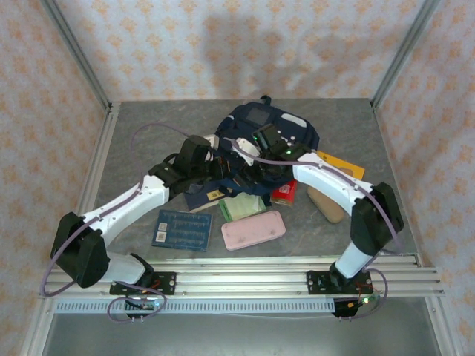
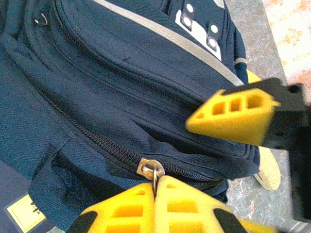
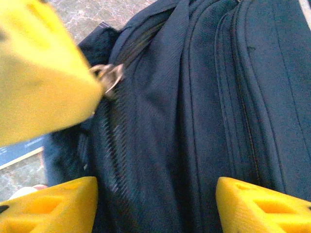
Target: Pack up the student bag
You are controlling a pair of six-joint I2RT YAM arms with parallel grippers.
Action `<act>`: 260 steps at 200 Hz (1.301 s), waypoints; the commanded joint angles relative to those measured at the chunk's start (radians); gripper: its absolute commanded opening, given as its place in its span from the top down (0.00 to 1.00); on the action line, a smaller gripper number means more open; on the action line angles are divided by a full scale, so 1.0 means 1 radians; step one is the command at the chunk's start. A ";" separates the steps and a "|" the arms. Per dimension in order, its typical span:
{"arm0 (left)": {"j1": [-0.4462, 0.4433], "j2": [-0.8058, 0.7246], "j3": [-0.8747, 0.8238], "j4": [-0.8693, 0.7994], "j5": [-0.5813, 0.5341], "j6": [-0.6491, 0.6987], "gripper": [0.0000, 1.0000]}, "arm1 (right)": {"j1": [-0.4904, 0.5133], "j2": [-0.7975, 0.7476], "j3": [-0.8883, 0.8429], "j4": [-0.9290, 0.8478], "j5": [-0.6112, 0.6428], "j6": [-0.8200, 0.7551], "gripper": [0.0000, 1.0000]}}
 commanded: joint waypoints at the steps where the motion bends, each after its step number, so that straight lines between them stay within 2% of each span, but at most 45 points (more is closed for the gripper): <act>1: -0.014 -0.064 -0.008 0.029 -0.004 -0.019 1.00 | 0.015 0.050 0.070 0.033 0.010 -0.043 0.49; 10: -0.014 -0.073 -0.015 0.023 -0.011 -0.016 1.00 | 0.020 0.064 0.084 0.011 0.005 -0.068 0.62; 23: -0.013 -0.086 -0.021 0.011 -0.024 -0.001 1.00 | 0.026 0.061 0.082 -0.002 0.008 -0.099 0.87; 32: -0.013 -0.094 -0.022 -0.009 -0.038 0.019 1.00 | 0.027 0.049 0.071 -0.005 0.012 -0.120 1.00; 86: 0.017 -0.086 -0.036 -0.082 -0.085 0.119 1.00 | 0.028 -0.085 -0.021 -0.013 0.069 -0.265 1.00; 156: 0.144 -0.074 -0.037 -0.126 -0.039 0.153 1.00 | 0.028 -0.165 -0.071 -0.054 0.090 -0.394 1.00; 211: 0.235 -0.013 -0.076 -0.065 -0.015 0.113 1.00 | 0.025 -0.235 -0.092 -0.067 0.055 -0.428 1.00; 260: 0.281 0.109 -0.049 0.044 -0.004 0.090 1.00 | 0.025 -0.298 -0.141 -0.078 0.015 -0.460 1.00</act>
